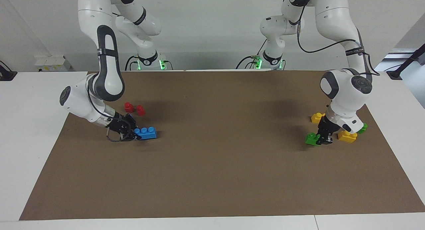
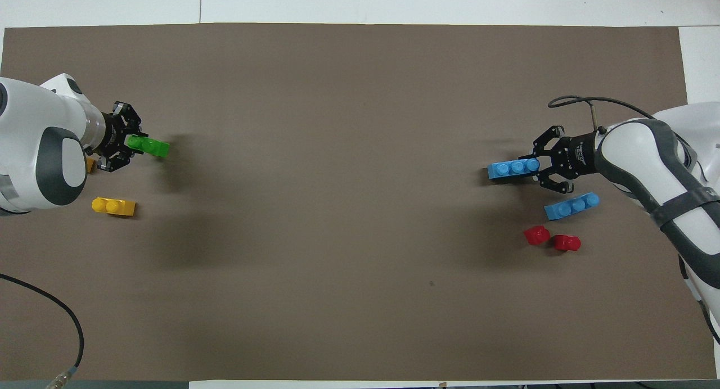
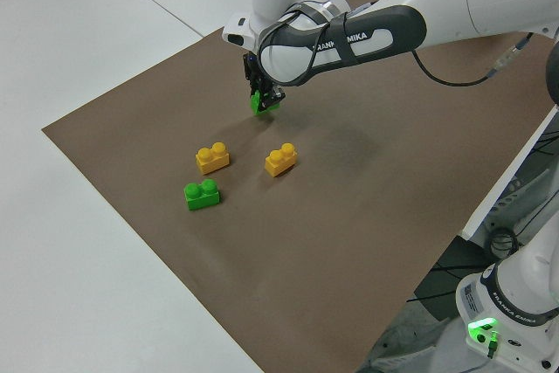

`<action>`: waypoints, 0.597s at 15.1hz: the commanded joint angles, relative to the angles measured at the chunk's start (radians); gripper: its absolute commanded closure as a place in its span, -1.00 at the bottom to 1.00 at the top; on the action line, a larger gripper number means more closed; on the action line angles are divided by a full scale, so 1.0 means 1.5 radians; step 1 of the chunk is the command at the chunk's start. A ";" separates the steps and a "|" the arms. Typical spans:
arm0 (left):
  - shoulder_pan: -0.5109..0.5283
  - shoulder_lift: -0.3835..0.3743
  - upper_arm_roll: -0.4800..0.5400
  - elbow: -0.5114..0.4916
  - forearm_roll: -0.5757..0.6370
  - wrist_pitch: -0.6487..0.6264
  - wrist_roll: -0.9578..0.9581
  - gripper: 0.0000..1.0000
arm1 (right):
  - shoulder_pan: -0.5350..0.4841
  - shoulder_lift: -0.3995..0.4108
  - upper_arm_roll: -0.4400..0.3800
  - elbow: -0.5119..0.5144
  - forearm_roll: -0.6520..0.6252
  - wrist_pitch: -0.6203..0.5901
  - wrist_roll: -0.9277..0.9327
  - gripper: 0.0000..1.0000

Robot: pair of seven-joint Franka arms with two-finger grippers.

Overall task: Remove green block with left arm and hold with right
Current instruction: 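Lower the green brick with the left gripper while the right gripper lowers blue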

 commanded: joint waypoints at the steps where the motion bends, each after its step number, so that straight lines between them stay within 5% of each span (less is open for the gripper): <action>1: 0.026 0.028 -0.004 0.025 0.001 0.010 0.036 1.00 | -0.011 0.011 0.007 -0.002 -0.010 0.013 -0.036 1.00; 4: 0.027 0.047 -0.004 0.030 0.002 0.026 0.035 1.00 | -0.023 0.011 0.007 -0.001 -0.009 0.007 -0.057 1.00; 5: 0.026 0.048 -0.004 0.025 0.002 0.034 0.037 1.00 | -0.029 0.010 0.007 -0.001 -0.010 0.003 -0.057 0.76; 6: 0.027 0.047 -0.004 0.022 0.002 0.035 0.044 1.00 | -0.029 0.009 0.007 0.002 -0.010 -0.005 -0.056 0.17; 7: 0.027 0.047 -0.004 0.021 0.002 0.032 0.068 1.00 | -0.029 0.007 0.007 0.007 -0.010 -0.022 -0.056 -0.71; 9: 0.027 0.046 -0.003 0.019 0.002 0.026 0.117 -0.99 | -0.027 -0.007 0.006 0.017 -0.010 -0.055 -0.050 -1.00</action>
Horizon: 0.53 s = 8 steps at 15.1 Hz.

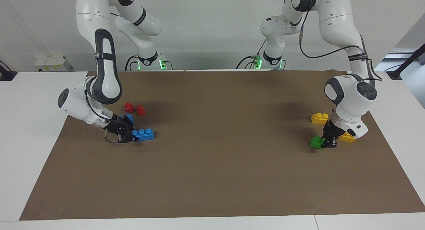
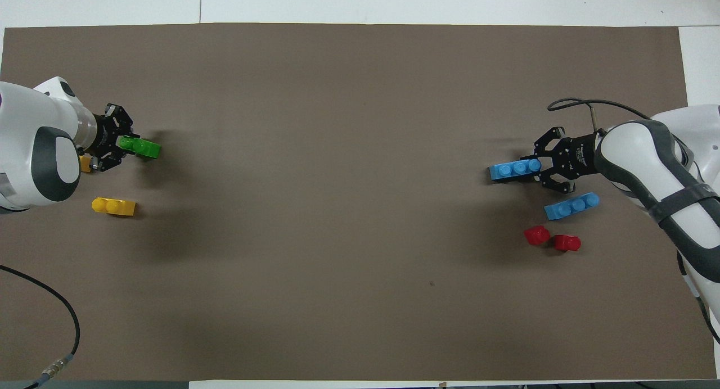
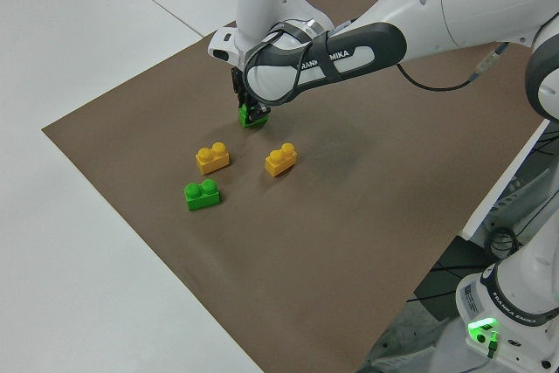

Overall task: Remove green block with left arm and hold with right
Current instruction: 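Lower the green brick with the left gripper while the right gripper lowers blue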

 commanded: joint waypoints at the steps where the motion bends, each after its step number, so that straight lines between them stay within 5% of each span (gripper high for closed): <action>1: 0.004 0.014 -0.002 0.007 0.002 0.005 0.047 -1.00 | -0.011 -0.031 0.007 0.015 -0.010 -0.058 -0.005 -1.00; 8: -0.023 -0.037 -0.004 0.018 0.041 -0.016 0.049 -1.00 | 0.022 -0.133 0.014 0.112 -0.165 -0.252 -0.017 -1.00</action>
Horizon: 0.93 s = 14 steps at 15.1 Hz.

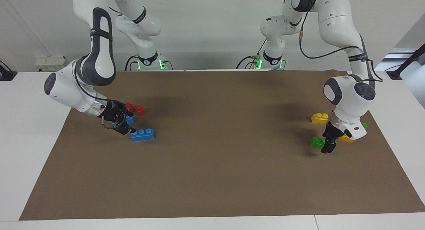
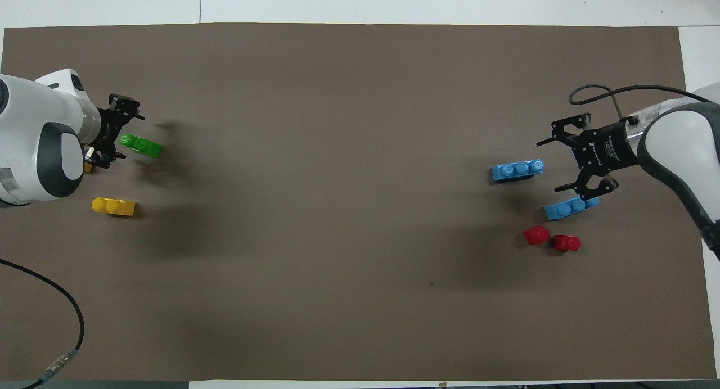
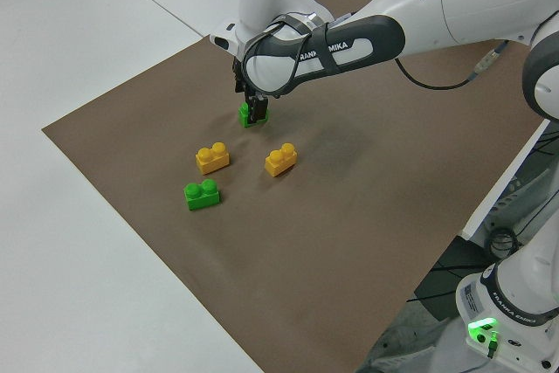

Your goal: Remove green block with left arm and hold with right

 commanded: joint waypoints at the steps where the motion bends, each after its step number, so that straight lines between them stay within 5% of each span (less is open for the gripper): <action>1: -0.018 -0.049 0.004 -0.004 0.012 -0.026 0.017 -1.00 | 0.027 -0.033 0.007 0.065 -0.076 -0.095 -0.033 -1.00; 7: -0.029 -0.156 0.001 -0.001 0.013 -0.135 0.179 -1.00 | 0.030 -0.138 0.023 0.099 -0.196 -0.165 -0.321 -1.00; 11: -0.033 -0.204 0.000 0.025 0.013 -0.231 0.322 -1.00 | 0.030 -0.135 0.045 0.184 -0.288 -0.207 -0.570 -1.00; 14: -0.033 -0.250 0.000 0.027 0.012 -0.295 0.454 -1.00 | 0.029 -0.132 0.050 0.198 -0.299 -0.193 -0.597 -1.00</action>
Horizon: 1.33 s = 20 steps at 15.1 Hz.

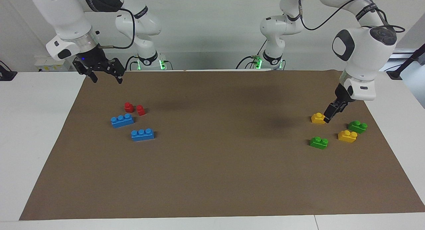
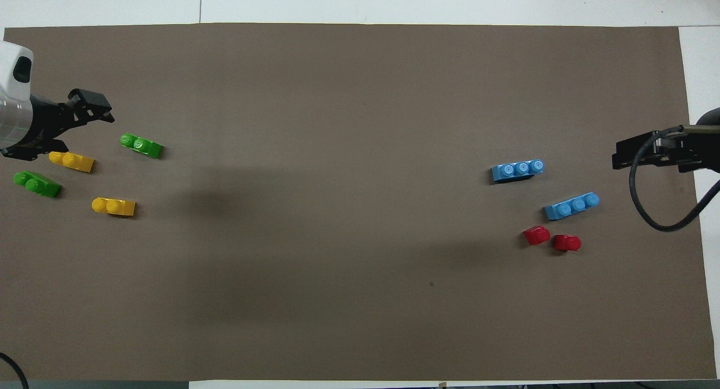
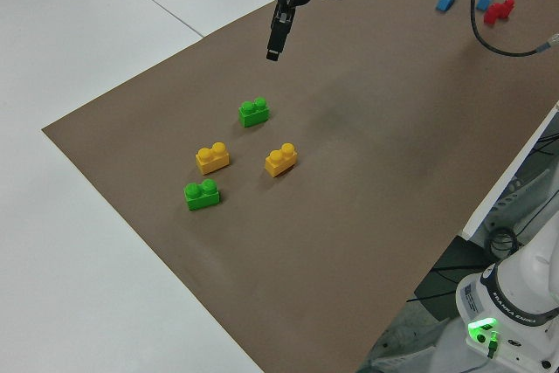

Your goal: Remove green block with left arm and hold with right

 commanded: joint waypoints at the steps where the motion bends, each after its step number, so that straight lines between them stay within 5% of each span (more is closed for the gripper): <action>1: -0.006 -0.047 0.004 0.000 0.009 -0.064 0.118 -1.00 | -0.009 0.016 0.011 0.024 -0.011 0.004 -0.031 -1.00; 8: -0.006 -0.083 -0.004 0.065 0.003 -0.264 0.316 -1.00 | -0.010 0.026 0.011 0.018 -0.018 -0.006 -0.030 -1.00; 20: -0.009 -0.076 -0.012 0.126 -0.017 -0.316 0.311 -1.00 | -0.014 0.024 0.010 0.015 -0.033 -0.028 -0.030 -1.00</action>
